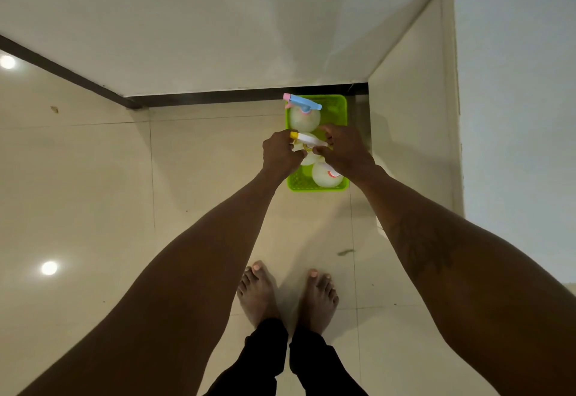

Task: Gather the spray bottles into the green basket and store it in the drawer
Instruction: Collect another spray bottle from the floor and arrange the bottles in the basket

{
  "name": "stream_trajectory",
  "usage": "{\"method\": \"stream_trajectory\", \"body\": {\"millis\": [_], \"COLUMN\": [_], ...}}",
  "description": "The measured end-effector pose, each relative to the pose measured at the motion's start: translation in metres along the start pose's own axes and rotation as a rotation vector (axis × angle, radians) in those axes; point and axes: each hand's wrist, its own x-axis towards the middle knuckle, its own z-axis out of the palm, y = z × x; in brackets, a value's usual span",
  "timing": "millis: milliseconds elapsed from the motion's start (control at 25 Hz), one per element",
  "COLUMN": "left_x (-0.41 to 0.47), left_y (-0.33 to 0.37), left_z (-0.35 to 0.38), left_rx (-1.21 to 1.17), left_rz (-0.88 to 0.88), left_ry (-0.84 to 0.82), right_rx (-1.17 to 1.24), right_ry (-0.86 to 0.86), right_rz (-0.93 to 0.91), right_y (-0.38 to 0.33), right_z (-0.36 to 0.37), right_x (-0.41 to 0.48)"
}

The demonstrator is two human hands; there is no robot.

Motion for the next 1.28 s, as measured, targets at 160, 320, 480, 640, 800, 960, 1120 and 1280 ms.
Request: {"method": "stream_trajectory", "body": {"millis": [160,320,480,640,800,960,1120,1280], "left_x": [-0.008,-0.013,-0.011,-0.008,-0.002,0.000,0.001,0.004], "left_y": [-0.002,0.006,0.014,0.017,0.016,0.016,0.014,0.010], "left_z": [-0.005,-0.009,-0.006,-0.009,-0.010,-0.009,-0.007,-0.011], "left_rx": [0.012,0.208,0.340,0.314,0.378,0.409,0.407,0.392], "left_rz": [0.045,0.262,0.338,0.268,0.260,0.295,0.319,0.326], "left_ry": [0.019,0.045,0.007,-0.019,-0.091,-0.091,-0.068,-0.084], "right_rx": [-0.076,-0.085,-0.108,-0.322,-0.280,-0.268,-0.302,-0.305], "right_ry": [0.031,0.096,-0.041,-0.133,-0.144,-0.140,-0.126,-0.059], "right_rz": [0.098,0.189,0.117,0.057,0.046,0.001,-0.055,-0.136], "right_y": [0.010,0.014,0.021,0.027,0.023,0.024,0.019,0.020], "right_z": [0.003,0.011,0.019,0.025,0.027,0.024,0.031,0.032], "right_x": [-0.010,-0.030,-0.038,-0.031,-0.030,-0.031,-0.032,-0.040]}}
